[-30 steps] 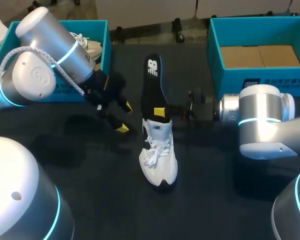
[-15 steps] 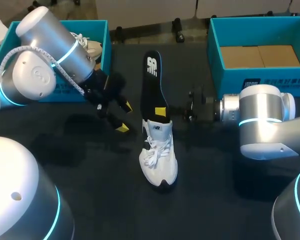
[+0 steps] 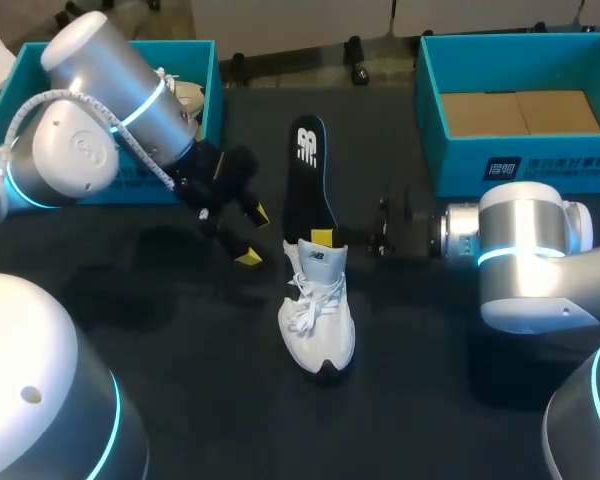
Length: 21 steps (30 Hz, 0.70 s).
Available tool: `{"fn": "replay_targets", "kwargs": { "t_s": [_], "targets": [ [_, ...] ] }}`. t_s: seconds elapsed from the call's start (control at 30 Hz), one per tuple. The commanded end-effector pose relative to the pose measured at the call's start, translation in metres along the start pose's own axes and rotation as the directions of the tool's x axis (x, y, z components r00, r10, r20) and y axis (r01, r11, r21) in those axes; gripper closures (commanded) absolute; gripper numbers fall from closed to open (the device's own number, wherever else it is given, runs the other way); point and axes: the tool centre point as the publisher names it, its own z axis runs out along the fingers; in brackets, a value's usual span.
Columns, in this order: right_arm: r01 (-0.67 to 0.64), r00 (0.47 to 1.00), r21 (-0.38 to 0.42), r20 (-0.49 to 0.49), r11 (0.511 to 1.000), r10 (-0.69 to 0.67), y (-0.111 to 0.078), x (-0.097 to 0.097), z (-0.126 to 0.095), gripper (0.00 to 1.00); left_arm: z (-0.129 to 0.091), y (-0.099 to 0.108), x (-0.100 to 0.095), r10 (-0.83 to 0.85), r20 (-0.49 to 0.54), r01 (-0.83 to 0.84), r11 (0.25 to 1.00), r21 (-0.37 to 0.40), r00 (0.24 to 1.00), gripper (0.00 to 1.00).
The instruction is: Take the shoe out of the shoebox, open the shoe tongue, remove and reinsert the insole, then place the shoe into the shoebox
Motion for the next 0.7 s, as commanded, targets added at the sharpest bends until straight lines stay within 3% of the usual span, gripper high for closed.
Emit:
{"fn": "replay_targets", "kwargs": {
  "t_s": [0.03, 0.13, 0.17, 0.27, 0.7],
  "targets": [
    [-0.002, 1.000, 0.003, 0.006, 1.000, 0.002, -0.005, 0.002, 0.001, 1.00, 0.000, -0.001, -0.001, 0.000, 0.000, 0.000, 1.000, -0.002, 1.000, 0.00],
    [0.017, 1.000, 0.006, 0.012, 1.000, -0.017, 0.000, 0.003, 0.000, 1.00, 0.000, -0.001, -0.001, -0.001, 0.001, 0.001, 1.000, -0.001, 1.000, 0.00],
    [0.022, 1.000, 0.006, 0.013, 1.000, -0.022, 0.002, 0.003, 0.000, 0.86, 0.000, 0.000, 0.000, -0.001, 0.000, 0.001, 1.000, -0.001, 1.000, 0.00],
    [0.036, 0.999, 0.014, 0.014, 0.999, -0.037, 0.007, 0.003, 0.000, 0.71, 0.001, 0.000, 0.000, -0.001, -0.001, 0.001, 1.000, -0.001, 1.000, 0.00],
    [0.085, 0.996, 0.043, 0.016, 0.995, -0.086, 0.027, 0.004, -0.003, 0.64, -0.001, 0.006, 0.002, -0.013, 0.002, 0.013, 1.000, -0.001, 1.000, 0.00]
  ]
}}
